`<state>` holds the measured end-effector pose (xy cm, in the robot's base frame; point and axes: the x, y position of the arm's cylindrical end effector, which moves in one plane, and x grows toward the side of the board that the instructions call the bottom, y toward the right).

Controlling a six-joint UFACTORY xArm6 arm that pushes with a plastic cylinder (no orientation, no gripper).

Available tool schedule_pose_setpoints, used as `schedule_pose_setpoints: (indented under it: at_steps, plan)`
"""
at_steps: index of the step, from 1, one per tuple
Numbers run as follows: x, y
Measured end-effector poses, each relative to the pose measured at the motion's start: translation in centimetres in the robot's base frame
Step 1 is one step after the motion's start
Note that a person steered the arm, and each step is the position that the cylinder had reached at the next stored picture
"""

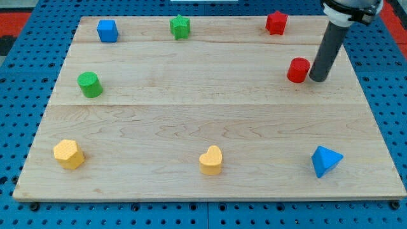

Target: Move the red circle closer to the red star

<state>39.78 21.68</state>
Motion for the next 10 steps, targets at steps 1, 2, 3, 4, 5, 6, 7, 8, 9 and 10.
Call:
schedule_pose_setpoints:
  at_steps: [1, 2, 3, 4, 5, 6, 7, 8, 9, 10]
  plan:
    - [1.4, -1.0]
    - [-0.3, -1.9]
    - [-2.7, 0.1]
    - [-3.3, 0.6]
    - [-0.7, 1.0]
    - [-2.7, -4.2]
    - [-6.2, -3.8]
    - [-6.5, -3.8]
    - [-5.3, -5.0]
    - [-7.1, -8.4]
